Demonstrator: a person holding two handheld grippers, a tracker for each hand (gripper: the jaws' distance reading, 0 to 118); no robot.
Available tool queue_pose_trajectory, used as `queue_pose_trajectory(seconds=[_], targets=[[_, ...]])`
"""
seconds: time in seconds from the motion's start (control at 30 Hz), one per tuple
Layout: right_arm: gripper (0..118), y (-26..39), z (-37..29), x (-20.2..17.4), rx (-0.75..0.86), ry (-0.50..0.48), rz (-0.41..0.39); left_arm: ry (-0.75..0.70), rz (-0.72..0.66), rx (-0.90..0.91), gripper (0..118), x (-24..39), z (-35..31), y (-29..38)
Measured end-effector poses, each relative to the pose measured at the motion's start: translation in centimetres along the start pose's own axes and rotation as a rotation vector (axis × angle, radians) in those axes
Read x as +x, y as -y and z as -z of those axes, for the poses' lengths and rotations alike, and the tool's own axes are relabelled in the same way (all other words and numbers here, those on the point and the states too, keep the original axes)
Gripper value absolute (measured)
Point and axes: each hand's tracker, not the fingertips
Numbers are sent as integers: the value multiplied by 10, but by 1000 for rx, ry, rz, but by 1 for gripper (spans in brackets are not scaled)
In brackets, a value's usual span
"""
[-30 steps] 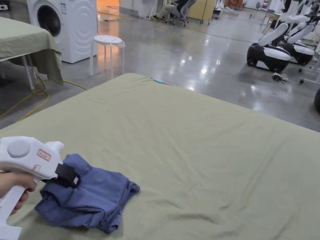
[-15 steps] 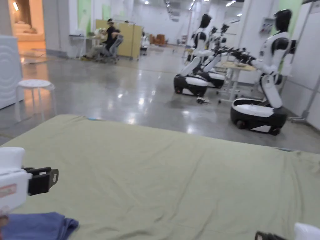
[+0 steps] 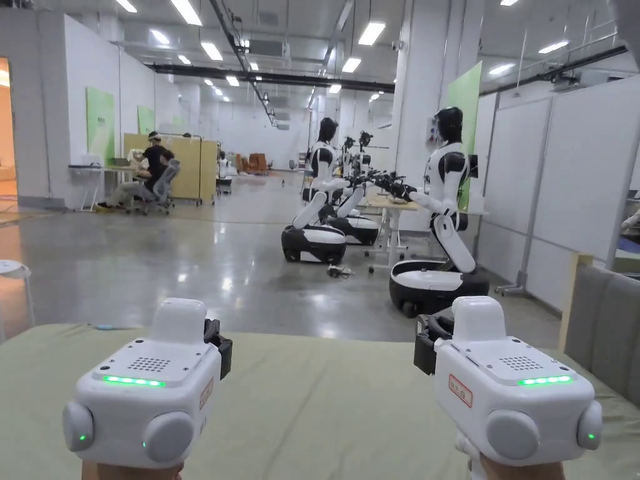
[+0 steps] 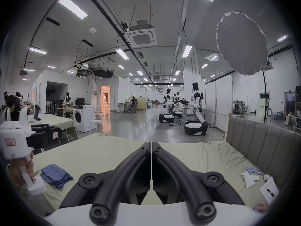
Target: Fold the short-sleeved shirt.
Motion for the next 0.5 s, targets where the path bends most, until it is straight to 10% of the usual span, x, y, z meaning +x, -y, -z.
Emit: queue_pose_trajectory(seconds=[0.3, 0.5], targets=[[13, 6, -2, 6, -9, 27, -26, -25, 29, 21, 10, 11, -20, -16], [50, 8, -4, 6, -6, 14, -27, -33, 22, 27, 103, 5, -14, -15]])
